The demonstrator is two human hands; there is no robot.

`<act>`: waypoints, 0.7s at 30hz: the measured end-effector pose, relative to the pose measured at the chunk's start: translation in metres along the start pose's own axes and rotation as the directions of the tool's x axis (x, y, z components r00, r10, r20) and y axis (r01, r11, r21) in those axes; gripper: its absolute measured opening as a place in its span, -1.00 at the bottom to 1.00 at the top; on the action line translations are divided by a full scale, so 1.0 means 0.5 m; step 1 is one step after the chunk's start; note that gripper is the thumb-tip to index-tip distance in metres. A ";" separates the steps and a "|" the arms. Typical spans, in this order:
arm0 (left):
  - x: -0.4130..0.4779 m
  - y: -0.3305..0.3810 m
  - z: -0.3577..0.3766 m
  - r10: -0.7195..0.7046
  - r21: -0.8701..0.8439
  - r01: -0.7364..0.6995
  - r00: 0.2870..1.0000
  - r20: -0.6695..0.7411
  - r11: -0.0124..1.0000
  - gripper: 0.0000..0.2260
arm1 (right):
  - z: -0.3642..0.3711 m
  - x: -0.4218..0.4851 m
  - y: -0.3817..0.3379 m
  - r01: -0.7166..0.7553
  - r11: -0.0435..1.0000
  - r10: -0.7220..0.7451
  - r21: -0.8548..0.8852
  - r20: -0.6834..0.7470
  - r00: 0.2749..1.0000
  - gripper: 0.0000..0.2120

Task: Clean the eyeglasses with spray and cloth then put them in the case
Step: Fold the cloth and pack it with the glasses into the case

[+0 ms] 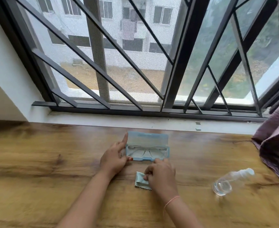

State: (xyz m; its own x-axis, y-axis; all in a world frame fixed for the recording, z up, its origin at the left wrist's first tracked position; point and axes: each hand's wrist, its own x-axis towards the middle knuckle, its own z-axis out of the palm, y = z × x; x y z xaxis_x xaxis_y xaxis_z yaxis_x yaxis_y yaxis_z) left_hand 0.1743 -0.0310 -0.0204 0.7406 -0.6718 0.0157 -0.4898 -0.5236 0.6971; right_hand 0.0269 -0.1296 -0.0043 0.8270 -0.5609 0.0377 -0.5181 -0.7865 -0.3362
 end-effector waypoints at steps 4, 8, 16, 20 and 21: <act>0.003 -0.003 0.002 0.003 -0.014 -0.003 1.000 0.007 1.000 -0.17 | -0.032 0.026 -0.013 -0.002 1.000 0.000 -0.011 -0.137 0.991 -0.88; 0.004 -0.005 0.000 0.006 0.001 -0.006 1.000 0.011 1.000 -0.16 | -0.051 0.081 -0.013 -0.002 1.000 -0.001 -0.009 -0.339 0.941 -0.87; 0.003 -0.003 0.001 0.005 -0.005 -0.005 1.000 0.018 1.000 -0.17 | -0.044 0.129 -0.008 0.017 0.993 -0.068 -0.115 -0.459 0.886 -0.88; 0.003 -0.004 -0.001 0.009 -0.018 -0.009 1.000 0.014 1.000 -0.18 | -0.031 0.135 -0.005 0.019 0.996 -0.055 -0.086 -0.452 0.891 -0.87; 0.003 -0.005 0.000 0.009 -0.022 -0.008 1.000 0.012 1.000 -0.18 | -0.028 0.137 -0.005 0.017 0.996 -0.053 -0.083 -0.453 0.890 -0.85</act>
State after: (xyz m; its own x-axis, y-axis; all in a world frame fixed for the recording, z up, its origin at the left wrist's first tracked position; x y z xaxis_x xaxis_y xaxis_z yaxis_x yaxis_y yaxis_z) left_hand 0.1765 -0.0306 -0.0219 0.7308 -0.6824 0.0133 -0.4859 -0.5064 0.7123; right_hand 0.0817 -0.1696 0.0123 0.6644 -0.5749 0.4776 -0.5206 -0.8144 -0.2562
